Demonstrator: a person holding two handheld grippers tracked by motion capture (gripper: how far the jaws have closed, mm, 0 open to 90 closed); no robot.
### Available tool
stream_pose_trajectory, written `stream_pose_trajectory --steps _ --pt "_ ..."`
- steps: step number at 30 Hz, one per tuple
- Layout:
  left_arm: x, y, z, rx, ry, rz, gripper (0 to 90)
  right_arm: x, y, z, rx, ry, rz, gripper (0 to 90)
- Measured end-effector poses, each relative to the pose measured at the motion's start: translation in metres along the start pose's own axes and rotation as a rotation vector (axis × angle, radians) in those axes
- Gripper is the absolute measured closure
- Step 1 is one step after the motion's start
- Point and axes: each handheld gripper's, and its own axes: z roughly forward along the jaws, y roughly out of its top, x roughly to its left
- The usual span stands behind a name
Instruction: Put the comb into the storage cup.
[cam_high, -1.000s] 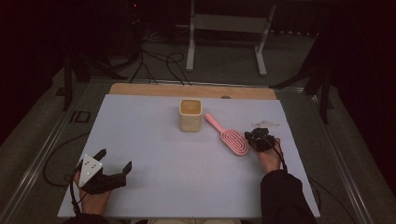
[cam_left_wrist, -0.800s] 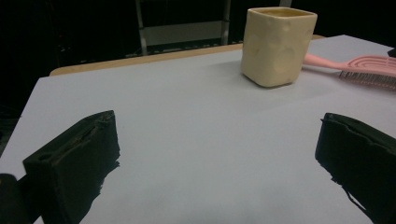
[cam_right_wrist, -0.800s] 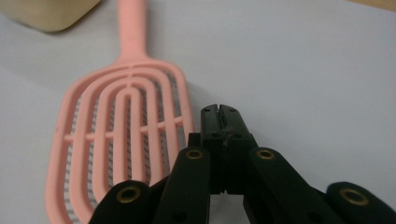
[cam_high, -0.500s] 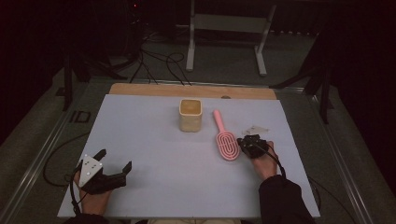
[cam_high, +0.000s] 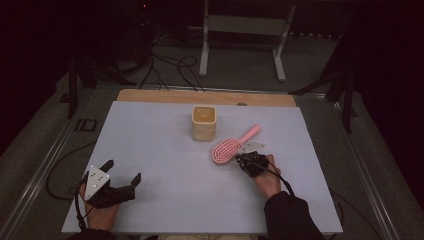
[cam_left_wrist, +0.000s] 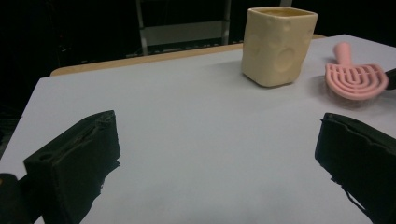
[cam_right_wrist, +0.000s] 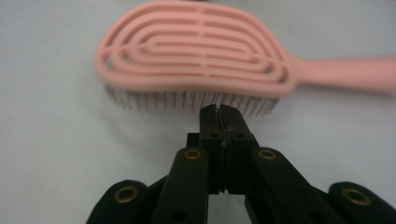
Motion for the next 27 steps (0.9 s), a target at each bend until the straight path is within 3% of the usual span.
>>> stream_pose_trajectory --steps 7,14,16,27 --pt "0.0 0.0 0.0 0.001 -0.003 0.003 0.6 0.019 0.014 0.013 -0.008 0.007 -0.038 88.4" --pt "0.0 0.0 0.0 0.002 -0.001 0.002 0.7 0.025 0.024 0.025 -0.015 0.011 -0.022 88.6" --pt "0.0 0.0 0.0 0.0 -0.002 0.0 0.7 0.03 0.028 0.029 -0.006 0.006 -0.051 88.2" --pt "0.0 0.0 0.0 0.004 -0.002 0.005 0.7 0.031 0.031 0.032 -0.002 0.018 -0.057 87.9"
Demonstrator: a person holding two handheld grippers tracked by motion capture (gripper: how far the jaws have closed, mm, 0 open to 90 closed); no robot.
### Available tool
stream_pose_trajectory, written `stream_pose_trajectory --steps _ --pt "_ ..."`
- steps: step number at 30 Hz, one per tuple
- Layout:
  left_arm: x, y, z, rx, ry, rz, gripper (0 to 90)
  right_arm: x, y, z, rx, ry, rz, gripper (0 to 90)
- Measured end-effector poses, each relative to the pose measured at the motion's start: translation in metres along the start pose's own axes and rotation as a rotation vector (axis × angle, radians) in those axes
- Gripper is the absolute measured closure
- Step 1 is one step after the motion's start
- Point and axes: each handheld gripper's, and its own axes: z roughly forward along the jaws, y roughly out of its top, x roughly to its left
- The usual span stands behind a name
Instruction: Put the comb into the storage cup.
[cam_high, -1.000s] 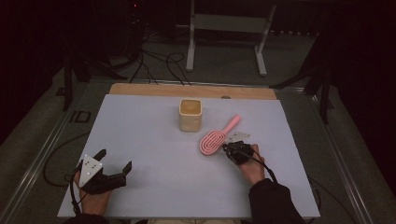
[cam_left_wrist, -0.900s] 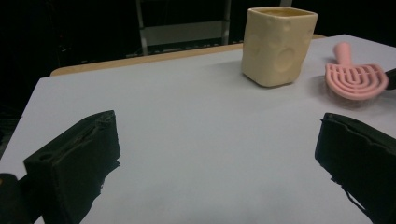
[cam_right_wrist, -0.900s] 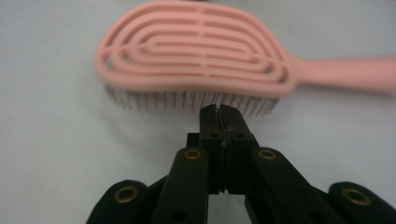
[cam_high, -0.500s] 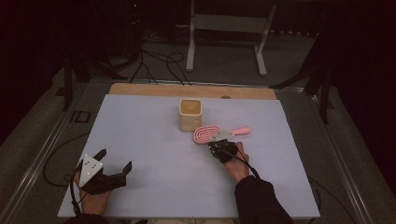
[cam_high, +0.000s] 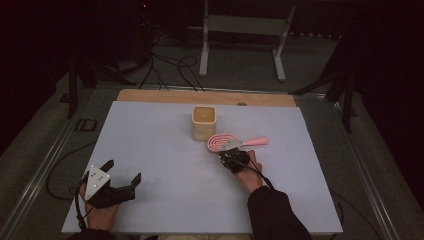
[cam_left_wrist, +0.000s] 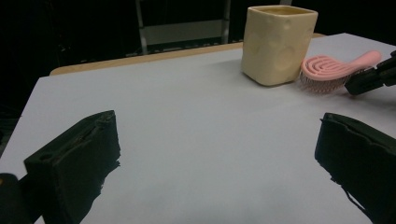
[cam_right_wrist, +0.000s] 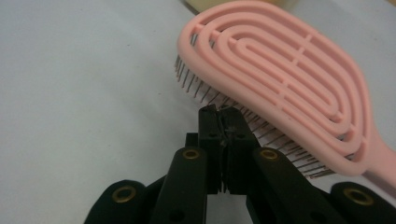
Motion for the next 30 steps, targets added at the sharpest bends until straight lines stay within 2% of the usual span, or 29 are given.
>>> stream_pose_trajectory --steps 9,15,17,22,24,27,30 --pt "0.0 0.0 0.0 0.001 0.0 0.0 0.7 0.008 0.005 0.003 -0.005 0.025 -0.043 87.9" --pt "0.0 0.0 0.0 -0.001 0.001 -0.002 0.7 0.019 0.011 0.007 -0.009 0.051 -0.075 87.9" --pt "0.0 0.0 0.0 -0.001 0.001 -0.002 0.7 0.022 0.012 0.008 -0.012 0.056 -0.072 87.9" --pt "0.001 0.0 -0.001 -0.003 0.002 -0.003 0.7 0.029 0.015 0.009 -0.024 0.096 -0.103 84.5" --pt "0.001 0.0 -0.001 -0.003 0.002 -0.003 0.7 0.029 0.015 0.008 -0.027 0.106 -0.102 84.5" --pt "0.001 0.0 -0.001 -0.002 0.003 -0.003 0.7 0.025 0.015 -0.005 -0.062 0.137 -0.081 80.3" --pt "0.0 0.0 0.0 0.003 0.003 0.001 0.7 0.02 0.017 -0.019 -0.13 0.172 -0.04 76.0"
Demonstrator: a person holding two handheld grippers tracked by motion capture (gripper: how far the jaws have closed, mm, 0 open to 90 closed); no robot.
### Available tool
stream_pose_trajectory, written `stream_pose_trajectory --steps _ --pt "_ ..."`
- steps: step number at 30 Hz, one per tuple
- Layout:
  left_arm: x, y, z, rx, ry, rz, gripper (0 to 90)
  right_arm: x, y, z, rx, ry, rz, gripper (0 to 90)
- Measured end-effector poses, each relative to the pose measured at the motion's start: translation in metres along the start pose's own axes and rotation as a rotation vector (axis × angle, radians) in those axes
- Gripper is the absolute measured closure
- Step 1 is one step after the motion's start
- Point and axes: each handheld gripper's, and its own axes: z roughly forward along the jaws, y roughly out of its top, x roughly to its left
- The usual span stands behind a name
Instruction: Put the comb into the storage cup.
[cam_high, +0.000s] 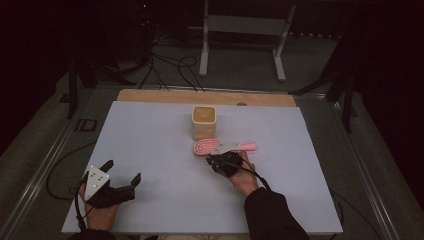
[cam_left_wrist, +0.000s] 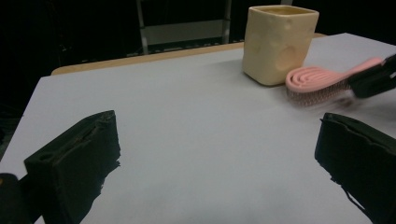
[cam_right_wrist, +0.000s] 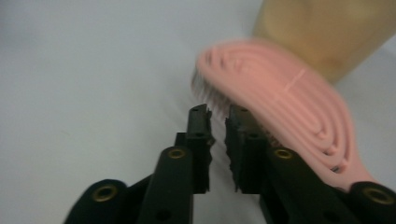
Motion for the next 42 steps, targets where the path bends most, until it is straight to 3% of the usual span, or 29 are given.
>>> stream_pose_trajectory --steps 4,11,21,27,31,42 --pt "0.0 0.0 0.0 0.0 0.0 -0.001 0.7 -0.007 0.004 -0.021 -0.084 -0.013 0.035 61.7" --pt "0.0 -0.001 0.0 0.001 0.0 -0.005 0.7 -0.026 -0.001 -0.061 -0.181 -0.1 0.135 40.7" --pt "-0.001 -0.001 0.001 -0.001 0.002 -0.005 0.7 -0.044 -0.037 -0.116 -0.29 -0.23 0.231 14.1" --pt "0.0 -0.001 0.0 -0.001 0.006 -0.008 0.6 -0.048 -0.062 -0.142 -0.331 -0.259 0.26 11.3" --pt "0.002 -0.001 0.001 0.002 0.007 -0.011 0.6 -0.047 -0.079 -0.155 -0.345 -0.284 0.249 10.6" --pt "0.001 0.0 0.0 -0.001 -0.002 0.005 0.2 -0.036 -0.11 -0.16 -0.391 -0.311 0.283 10.8"
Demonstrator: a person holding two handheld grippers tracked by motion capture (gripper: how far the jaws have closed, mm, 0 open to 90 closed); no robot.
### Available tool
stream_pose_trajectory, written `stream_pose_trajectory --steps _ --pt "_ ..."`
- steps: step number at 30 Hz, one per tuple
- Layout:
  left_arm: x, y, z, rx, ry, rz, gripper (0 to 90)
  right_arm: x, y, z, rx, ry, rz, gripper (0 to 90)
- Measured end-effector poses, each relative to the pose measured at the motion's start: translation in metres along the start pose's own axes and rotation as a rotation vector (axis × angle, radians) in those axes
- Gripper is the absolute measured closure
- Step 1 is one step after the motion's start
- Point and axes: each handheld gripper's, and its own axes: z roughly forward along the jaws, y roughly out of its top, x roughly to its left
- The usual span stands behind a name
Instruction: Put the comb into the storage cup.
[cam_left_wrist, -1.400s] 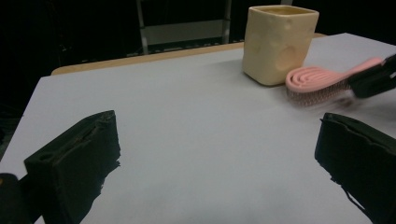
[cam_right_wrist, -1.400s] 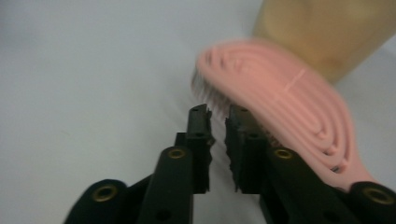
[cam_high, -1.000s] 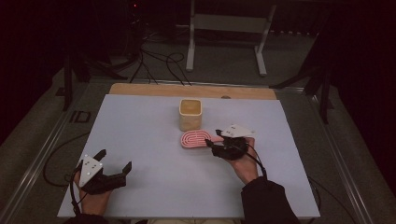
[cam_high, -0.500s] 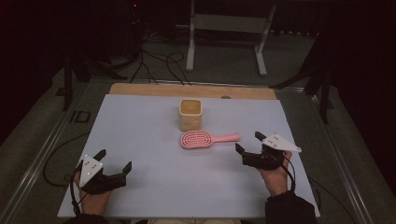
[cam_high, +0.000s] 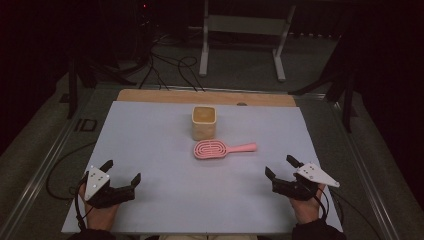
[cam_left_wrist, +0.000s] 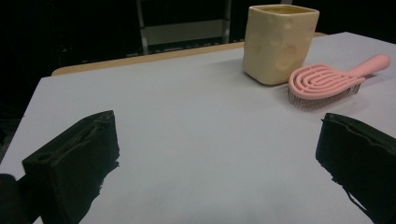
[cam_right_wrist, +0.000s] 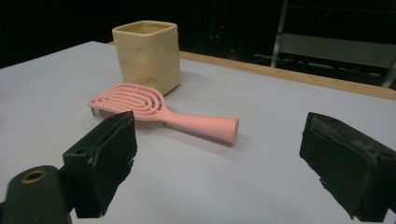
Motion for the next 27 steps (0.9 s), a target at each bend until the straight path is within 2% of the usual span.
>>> stream_pose_trajectory --steps 5,10,14,18,20,24,27 --pt "-0.002 0.001 0.001 -0.004 -0.007 -0.002 0.2 0.003 -0.004 -0.003 -0.002 -0.014 -0.01 11.9" --pt "-0.002 0.0 0.003 -0.001 -0.015 0.002 0.2 0.004 -0.009 -0.001 0.016 0.017 0.003 13.6" --pt "-0.003 0.0 0.005 0.001 -0.023 0.004 0.2 0.003 -0.01 0.0 0.029 0.017 0.029 8.8" --pt "-0.005 -0.001 0.007 0.015 -0.025 0.017 0.2 0.003 -0.011 0.004 0.053 0.065 0.031 8.3" --pt "-0.006 -0.001 0.008 0.014 -0.023 0.02 0.2 0.005 -0.011 0.006 0.056 0.061 0.019 8.3" --pt "-0.006 -0.002 0.007 0.016 -0.016 0.017 0.2 0.004 -0.009 0.005 0.054 0.064 0.039 8.4" --pt "-0.006 -0.002 0.006 0.013 -0.014 0.017 0.2 0.004 -0.007 0.005 0.074 0.079 0.043 8.3"
